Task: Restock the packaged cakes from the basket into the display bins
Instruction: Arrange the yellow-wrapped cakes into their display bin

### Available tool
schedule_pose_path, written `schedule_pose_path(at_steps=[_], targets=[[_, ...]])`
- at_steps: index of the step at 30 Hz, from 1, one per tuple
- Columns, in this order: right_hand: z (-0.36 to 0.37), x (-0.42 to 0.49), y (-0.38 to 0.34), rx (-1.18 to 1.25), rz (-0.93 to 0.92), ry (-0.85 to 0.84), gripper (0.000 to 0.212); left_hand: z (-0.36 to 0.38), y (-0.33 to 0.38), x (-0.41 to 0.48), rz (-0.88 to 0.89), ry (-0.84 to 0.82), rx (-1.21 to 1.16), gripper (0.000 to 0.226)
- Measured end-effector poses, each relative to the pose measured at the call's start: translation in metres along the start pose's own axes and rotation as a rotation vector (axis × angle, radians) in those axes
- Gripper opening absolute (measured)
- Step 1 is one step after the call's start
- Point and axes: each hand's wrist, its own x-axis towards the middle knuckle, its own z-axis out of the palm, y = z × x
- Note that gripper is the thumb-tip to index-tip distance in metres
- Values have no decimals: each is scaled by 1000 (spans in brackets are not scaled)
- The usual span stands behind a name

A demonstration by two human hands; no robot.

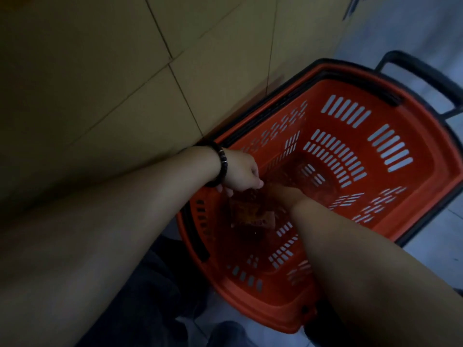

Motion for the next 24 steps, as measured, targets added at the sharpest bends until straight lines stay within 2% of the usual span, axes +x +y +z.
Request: schedule_pose_path(at_steps=[2, 3, 5, 8, 10, 12, 18, 22, 24], targets=[[-9, -6, -4, 114, -7, 49, 54, -4, 1, -5, -2, 7, -7, 25], [-17, -6, -5, 86, -9, 78, 52, -5, 1, -8, -3, 19, -13, 24], [-36, -17, -12, 48, 10, 113, 37, -8, 0, -17, 1, 51, -24, 26], [-74, -50, -33, -17, -7, -47, 24, -8, 0, -35, 6, 83, -47, 33], [-100, -81, -49, -51, -62, -131, 26, -9, 2, -53, 23, 138, -36, 37], [-125, -106, -61, -131, -92, -131, 34, -12, 3, -73, 42, 195, 9, 42], [-165, -195, -105, -202, -243, -37, 27, -4, -2, -139, 105, 391, -134, 61], [-177, -265, -124, -169, -399, 57, 21, 1, -2, -201, 106, 474, -112, 57], [-181, -304, -135, -146, -490, 96, 18, 5, 3, -240, 102, 567, -135, 46]])
